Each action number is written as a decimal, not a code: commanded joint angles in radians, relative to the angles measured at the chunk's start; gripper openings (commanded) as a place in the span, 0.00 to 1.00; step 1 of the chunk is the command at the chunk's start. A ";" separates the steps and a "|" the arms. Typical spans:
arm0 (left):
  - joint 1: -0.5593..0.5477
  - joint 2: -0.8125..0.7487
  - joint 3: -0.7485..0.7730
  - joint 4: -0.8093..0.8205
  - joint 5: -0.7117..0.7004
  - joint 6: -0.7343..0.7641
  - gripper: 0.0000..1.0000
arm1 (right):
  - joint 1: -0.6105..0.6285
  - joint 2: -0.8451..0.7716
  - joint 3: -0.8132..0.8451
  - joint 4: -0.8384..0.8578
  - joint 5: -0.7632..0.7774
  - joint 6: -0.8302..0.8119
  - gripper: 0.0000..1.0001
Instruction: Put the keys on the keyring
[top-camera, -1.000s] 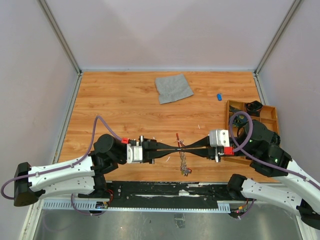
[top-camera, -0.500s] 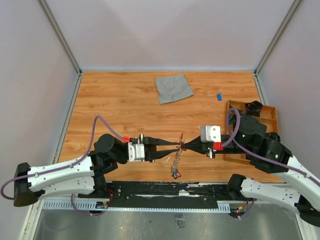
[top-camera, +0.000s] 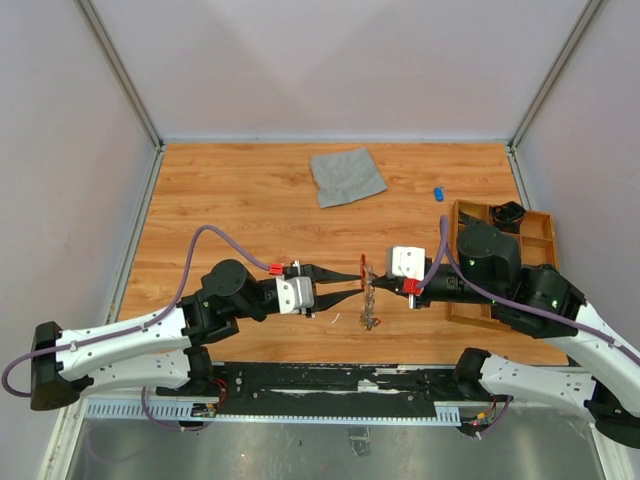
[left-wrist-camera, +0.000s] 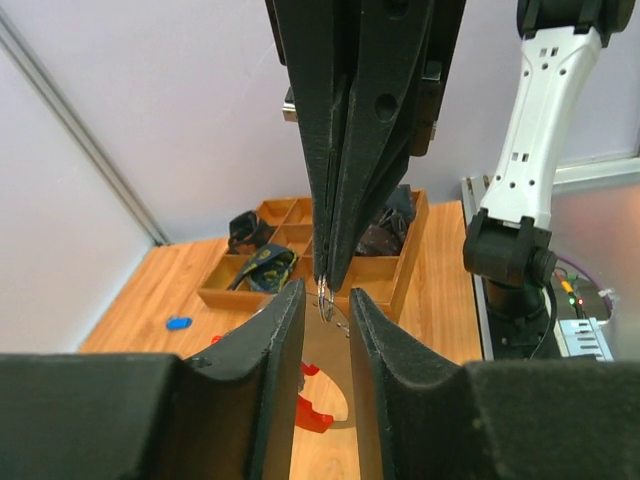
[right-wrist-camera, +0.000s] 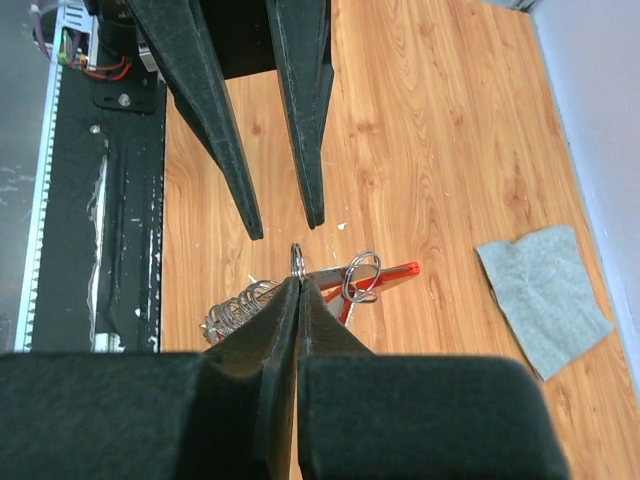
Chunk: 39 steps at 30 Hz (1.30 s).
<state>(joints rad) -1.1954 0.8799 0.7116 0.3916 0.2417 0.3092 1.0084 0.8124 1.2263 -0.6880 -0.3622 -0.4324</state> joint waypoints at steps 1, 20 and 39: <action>-0.004 0.035 0.059 -0.055 -0.035 0.018 0.29 | -0.005 -0.002 0.038 -0.017 0.046 -0.043 0.00; -0.004 0.114 0.121 -0.099 -0.043 -0.003 0.23 | -0.005 -0.012 0.034 -0.002 0.026 -0.045 0.00; -0.004 0.086 0.079 -0.033 -0.063 -0.015 0.01 | -0.005 -0.074 -0.029 0.106 0.052 -0.030 0.25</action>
<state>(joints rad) -1.1954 0.9962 0.8013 0.2897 0.1951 0.3016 1.0084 0.7799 1.2194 -0.6678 -0.3283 -0.4675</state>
